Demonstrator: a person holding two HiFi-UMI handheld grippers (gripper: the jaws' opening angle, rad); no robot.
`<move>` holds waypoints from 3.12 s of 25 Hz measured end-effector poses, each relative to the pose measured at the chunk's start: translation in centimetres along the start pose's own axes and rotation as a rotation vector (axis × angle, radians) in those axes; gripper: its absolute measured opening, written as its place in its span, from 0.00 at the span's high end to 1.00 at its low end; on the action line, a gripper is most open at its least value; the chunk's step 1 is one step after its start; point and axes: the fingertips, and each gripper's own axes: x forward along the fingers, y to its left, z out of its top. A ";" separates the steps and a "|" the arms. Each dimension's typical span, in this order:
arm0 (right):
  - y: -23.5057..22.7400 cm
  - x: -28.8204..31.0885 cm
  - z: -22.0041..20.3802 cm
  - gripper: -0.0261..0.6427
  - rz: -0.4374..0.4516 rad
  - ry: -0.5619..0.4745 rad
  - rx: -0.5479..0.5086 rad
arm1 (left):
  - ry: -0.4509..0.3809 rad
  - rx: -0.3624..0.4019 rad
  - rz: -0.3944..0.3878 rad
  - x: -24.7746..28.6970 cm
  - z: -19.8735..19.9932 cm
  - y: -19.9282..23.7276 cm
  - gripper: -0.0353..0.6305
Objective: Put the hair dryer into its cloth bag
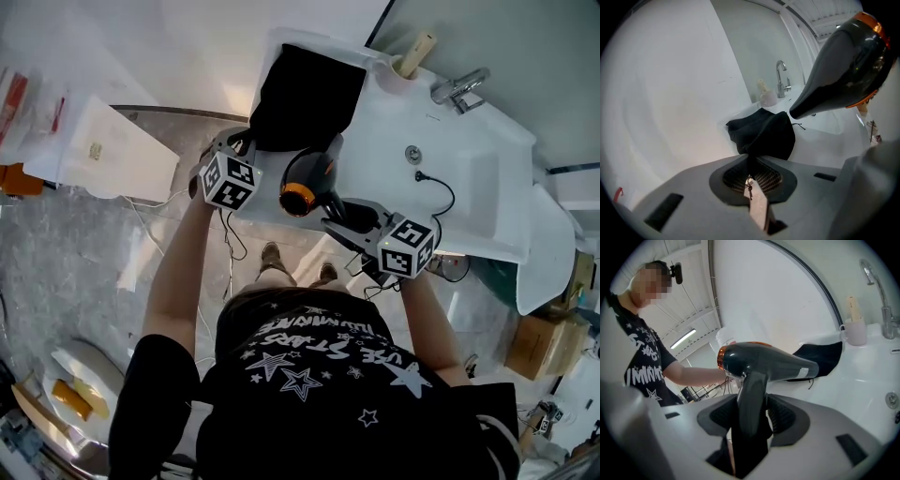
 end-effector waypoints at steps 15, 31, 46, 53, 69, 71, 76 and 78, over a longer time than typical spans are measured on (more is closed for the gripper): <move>2.3 1.8 -0.8 0.66 0.138 0.044 -0.029 | -0.040 -0.028 -0.081 -0.1 3.8 0.3 0.91; -0.5 5.2 0.6 0.66 0.300 0.284 -0.204 | -0.040 -0.099 -0.204 -0.8 4.6 0.7 0.91; -5.0 7.8 3.2 0.66 0.156 0.303 -0.278 | -0.061 -0.133 -0.229 -1.4 5.4 1.9 0.91; -7.9 8.9 3.9 0.66 0.009 0.319 -0.314 | -0.066 -0.148 -0.221 -1.9 5.5 2.5 0.91; -14.7 10.6 7.0 0.66 -0.331 0.277 -0.266 | -0.110 -0.183 -0.223 -2.8 6.3 2.8 0.91; -15.6 10.8 7.3 0.66 -0.365 0.273 -0.248 | -0.116 -0.185 -0.231 -2.8 6.6 2.4 0.91; -17.3 11.3 7.8 0.66 -0.433 0.264 -0.209 | -0.125 -0.203 -0.246 -2.7 6.6 1.5 0.91; -17.7 11.5 8.0 0.66 -0.453 0.268 -0.221 | -0.122 -0.204 -0.248 -2.8 6.4 1.3 0.91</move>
